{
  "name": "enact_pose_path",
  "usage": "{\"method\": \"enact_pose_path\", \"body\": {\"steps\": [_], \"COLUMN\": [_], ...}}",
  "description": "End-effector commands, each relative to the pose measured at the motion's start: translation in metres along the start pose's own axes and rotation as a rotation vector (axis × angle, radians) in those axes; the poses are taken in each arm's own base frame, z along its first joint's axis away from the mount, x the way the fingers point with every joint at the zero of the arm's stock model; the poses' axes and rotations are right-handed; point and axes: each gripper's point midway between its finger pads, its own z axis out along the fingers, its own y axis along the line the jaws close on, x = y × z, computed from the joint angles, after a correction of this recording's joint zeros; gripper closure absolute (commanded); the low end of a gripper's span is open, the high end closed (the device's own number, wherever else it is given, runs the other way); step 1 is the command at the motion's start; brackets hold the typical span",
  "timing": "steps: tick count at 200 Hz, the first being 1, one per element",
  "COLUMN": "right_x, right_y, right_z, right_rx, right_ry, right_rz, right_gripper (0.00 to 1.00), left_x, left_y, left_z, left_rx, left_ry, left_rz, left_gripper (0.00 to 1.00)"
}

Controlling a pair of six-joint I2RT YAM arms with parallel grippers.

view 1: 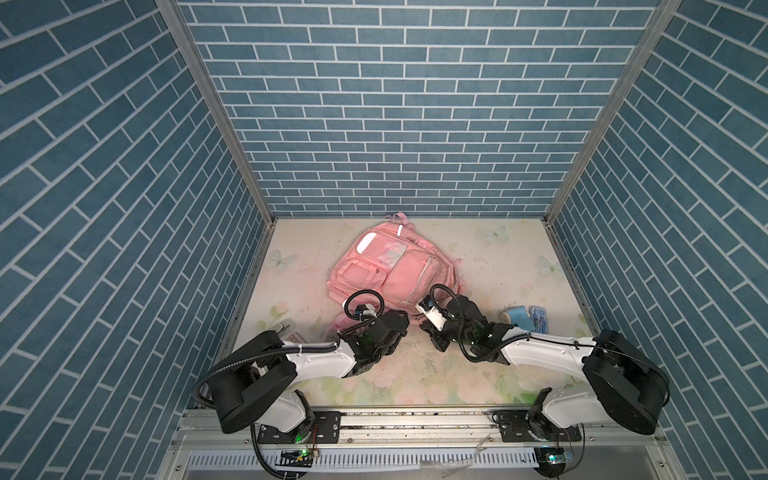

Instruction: Pack the student bag

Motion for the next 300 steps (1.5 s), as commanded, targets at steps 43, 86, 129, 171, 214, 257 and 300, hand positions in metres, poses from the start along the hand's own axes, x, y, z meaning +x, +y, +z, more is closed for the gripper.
{"method": "enact_pose_path", "body": {"steps": [43,86,129,171,214,257,300], "right_x": [-0.009,-0.012,-0.008,0.009,0.001,-0.015,-0.021], "right_y": [-0.003,-0.046,-0.104,-0.107,-0.053,-0.011,-0.015], "right_z": [-0.009,-0.026,-0.043,-0.05,-0.057,-0.041,-0.031], "right_rx": [0.034,0.08,0.187,0.176,0.024,-0.071,-0.057], "right_ry": [-0.048,-0.08,-0.058,0.05,-0.042,-0.043,-0.035], "right_rz": [-0.031,0.11,0.24,0.205,0.154,0.105,0.122], "right_gripper": [1.0,1.0,1.0,1.0,1.0,1.0,1.0], "left_x": [-0.017,-0.036,-0.038,-0.029,-0.044,-0.078,-0.062], "left_y": [-0.013,-0.015,-0.016,-0.037,-0.055,-0.062,-0.071], "left_z": [0.006,-0.008,-0.011,-0.001,0.014,0.01,-0.02], "left_rx": [0.018,0.005,0.04,0.091,0.066,0.012,0.126], "left_ry": [-0.034,0.007,0.132,0.262,0.284,0.24,0.227], "left_rz": [0.038,0.179,0.305,0.475,0.717,0.931,1.184], "left_gripper": [0.97,1.0,1.0,1.0,1.0,1.0,0.72]}}
